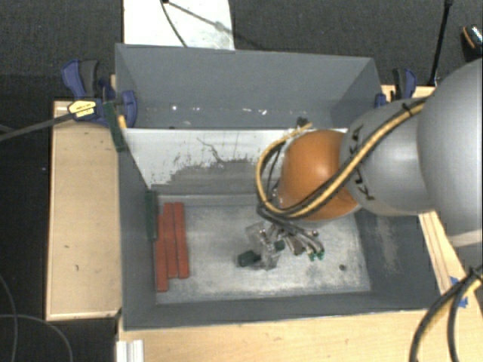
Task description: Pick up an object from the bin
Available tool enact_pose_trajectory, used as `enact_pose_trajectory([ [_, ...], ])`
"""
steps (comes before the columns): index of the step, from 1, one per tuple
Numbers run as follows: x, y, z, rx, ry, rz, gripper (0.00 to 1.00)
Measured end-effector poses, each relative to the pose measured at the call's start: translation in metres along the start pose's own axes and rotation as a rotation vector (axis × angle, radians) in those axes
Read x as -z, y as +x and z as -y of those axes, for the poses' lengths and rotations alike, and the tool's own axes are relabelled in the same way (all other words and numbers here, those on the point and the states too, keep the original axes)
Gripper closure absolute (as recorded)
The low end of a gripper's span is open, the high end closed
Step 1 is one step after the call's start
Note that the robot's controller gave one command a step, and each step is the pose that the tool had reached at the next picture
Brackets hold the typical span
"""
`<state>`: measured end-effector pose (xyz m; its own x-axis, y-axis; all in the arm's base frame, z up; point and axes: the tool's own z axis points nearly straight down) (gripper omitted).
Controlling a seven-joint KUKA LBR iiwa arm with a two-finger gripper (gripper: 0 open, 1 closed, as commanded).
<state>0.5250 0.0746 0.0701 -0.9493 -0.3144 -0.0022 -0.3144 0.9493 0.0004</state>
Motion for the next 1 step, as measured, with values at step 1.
enact_pose_trajectory([
  [1, 0.1625, 0.0287, 0.0244, 0.014, 0.003, 0.007, 1.00],
])
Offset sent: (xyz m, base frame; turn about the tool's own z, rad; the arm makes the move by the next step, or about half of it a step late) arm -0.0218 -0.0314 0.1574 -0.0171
